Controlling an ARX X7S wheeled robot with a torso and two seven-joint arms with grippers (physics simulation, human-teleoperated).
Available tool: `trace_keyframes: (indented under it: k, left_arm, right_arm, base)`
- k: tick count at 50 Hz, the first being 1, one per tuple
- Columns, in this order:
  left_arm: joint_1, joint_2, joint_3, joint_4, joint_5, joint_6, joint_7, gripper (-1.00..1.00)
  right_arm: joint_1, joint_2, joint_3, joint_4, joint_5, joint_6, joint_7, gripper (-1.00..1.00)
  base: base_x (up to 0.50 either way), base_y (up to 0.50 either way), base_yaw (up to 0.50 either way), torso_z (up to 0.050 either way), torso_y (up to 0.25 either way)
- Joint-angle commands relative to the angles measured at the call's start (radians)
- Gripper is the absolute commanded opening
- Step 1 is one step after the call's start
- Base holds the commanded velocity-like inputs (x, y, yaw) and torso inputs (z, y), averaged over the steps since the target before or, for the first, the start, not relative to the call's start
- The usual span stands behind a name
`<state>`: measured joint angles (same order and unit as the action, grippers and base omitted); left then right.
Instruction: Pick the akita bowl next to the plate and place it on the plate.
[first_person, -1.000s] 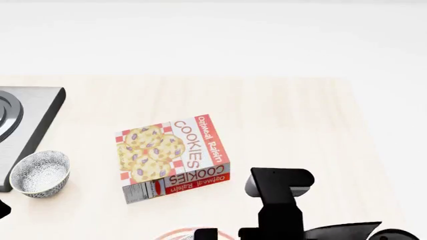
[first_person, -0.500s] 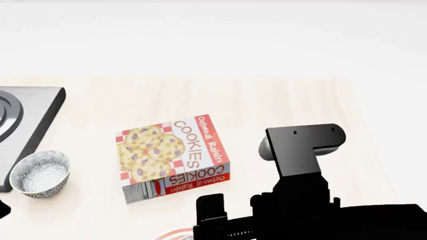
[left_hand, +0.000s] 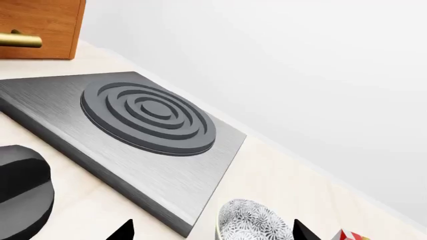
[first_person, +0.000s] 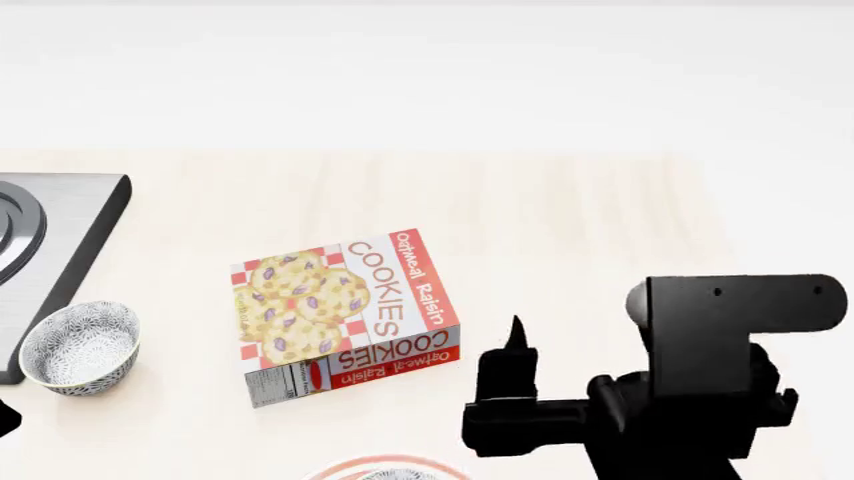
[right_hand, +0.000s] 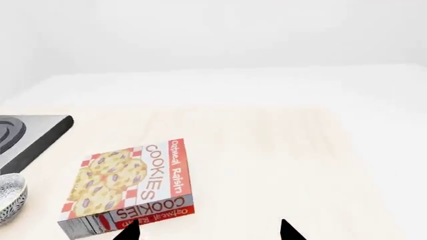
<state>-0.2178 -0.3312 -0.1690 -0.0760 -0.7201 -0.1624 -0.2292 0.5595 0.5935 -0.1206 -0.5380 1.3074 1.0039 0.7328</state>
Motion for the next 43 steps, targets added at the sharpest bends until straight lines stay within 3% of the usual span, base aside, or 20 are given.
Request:
trace_keyframes:
  k: [1,3,6,9,12,20,35,43]
  left_arm:
    - [-0.002,0.001,0.003,-0.01,0.003,0.009,0.003,1.0]
    - [-0.004,0.002,0.004,-0.019,0.006,0.014,0.007,1.0]
    - [-0.001,0.002,0.004,-0.018,0.007,0.017,0.007,1.0]
    - [0.002,0.002,0.005,-0.015,0.006,0.017,0.006,1.0]
    - [0.0,0.003,0.005,-0.024,0.008,0.023,0.011,1.0]
    - [-0.011,0.006,0.009,-0.055,0.014,0.038,0.024,1.0]
    - [-0.02,0.006,0.012,-0.085,0.016,0.051,0.037,1.0]
    - [-0.014,0.002,0.012,-0.069,0.01,0.043,0.03,1.0]
  right_arm:
    - [-0.188,-0.012,0.01,-0.077,-0.413,-0.293,-0.152,1.0]
    - [-0.209,-0.03,0.041,-0.056,-0.344,-0.271,-0.12,1.0]
    - [-0.253,-0.033,0.01,-0.056,-0.498,-0.37,-0.14,1.0]
    - [-0.269,-0.038,0.015,-0.056,-0.502,-0.367,-0.118,1.0]
    - [-0.307,-0.043,-0.009,-0.063,-0.629,-0.466,-0.124,1.0]
    - [-0.35,-0.062,-0.019,-0.043,-0.745,-0.548,-0.089,1.0]
    - [-0.461,-0.095,-0.019,0.03,-0.968,-0.856,-0.089,1.0]
    - [-0.49,-0.091,-0.013,0.046,-1.013,-0.902,-0.078,1.0]
  base:
    - [0.0,0.0,0.0,0.0,0.0]
    - [0.0,0.0,0.0,0.0,0.0]
    - [0.0,0.0,0.0,0.0,0.0]
    - [0.0,0.0,0.0,0.0,0.0]
    - [0.0,0.0,0.0,0.0,0.0]
    - [0.0,0.0,0.0,0.0,0.0]
    - [0.0,0.0,0.0,0.0,0.0]
    - [0.0,0.0,0.0,0.0,0.0]
